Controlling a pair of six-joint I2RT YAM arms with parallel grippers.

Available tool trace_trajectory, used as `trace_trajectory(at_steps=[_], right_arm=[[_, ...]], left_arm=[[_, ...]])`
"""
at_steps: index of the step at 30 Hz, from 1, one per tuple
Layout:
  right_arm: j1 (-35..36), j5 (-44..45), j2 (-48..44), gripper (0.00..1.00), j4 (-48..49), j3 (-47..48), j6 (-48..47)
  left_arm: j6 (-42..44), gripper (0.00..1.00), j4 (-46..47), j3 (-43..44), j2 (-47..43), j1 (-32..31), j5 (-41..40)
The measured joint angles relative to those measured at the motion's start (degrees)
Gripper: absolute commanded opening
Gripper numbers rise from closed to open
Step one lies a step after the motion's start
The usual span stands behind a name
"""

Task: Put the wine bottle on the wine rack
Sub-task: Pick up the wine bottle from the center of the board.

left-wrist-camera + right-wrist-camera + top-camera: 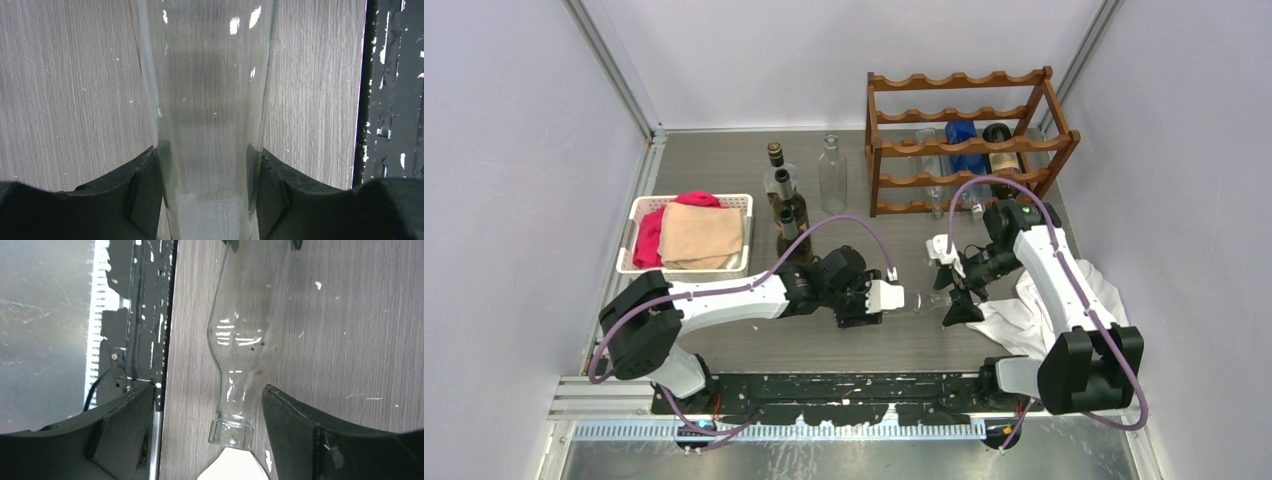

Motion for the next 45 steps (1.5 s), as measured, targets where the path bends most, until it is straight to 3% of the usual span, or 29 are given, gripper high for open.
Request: trace_trajectory(at_steps=[9,16,19,23,25,28,29,34,37,45], right_arm=[[7.89,8.17,-6.34,0.66,14.64,-6.73,13.20],[10.08,11.56,-9.77,0.51,21.86,-10.49,18.82],[10.36,12.35,-9.86,0.40,23.67,-10.60,20.17],[10.49,12.66,-9.88,0.03,24.98,-10.73,21.94],[10.56,12.55,-9.88,0.01,25.11,-10.91,22.05],[10.71,12.57,-9.90,0.01,25.27,-10.91,23.98],[10.71,12.66,-9.94,0.01,25.64,-10.93,25.57],[9.25,12.02,-9.99,0.01,26.47,-10.91,33.14],[5.75,9.62,-9.97,0.01,26.10,-10.91,36.24],[-2.67,8.61,-9.97,0.01,26.62,-10.91,40.15]], left_arm=[[0.31,0.00,-1.05,0.00,-0.02,0.02,0.15],[0.33,0.00,-1.07,0.00,-0.02,0.02,0.20],[0.33,0.00,-1.07,0.00,-0.02,0.02,0.26],[-0.31,0.00,-1.16,0.00,-0.02,0.09,0.33],[-0.07,0.01,-1.18,0.00,-0.04,0.13,0.28],[-0.17,0.44,-1.31,0.00,-0.04,0.11,0.35],[-0.31,0.54,-1.31,0.00,-0.04,0.13,0.33],[-1.51,0.78,-0.35,0.00,-0.17,0.15,-0.74],[-2.29,0.86,1.92,0.00,-1.66,0.24,-1.70],[-4.46,0.88,4.11,0.39,-9.38,0.07,-1.95]])
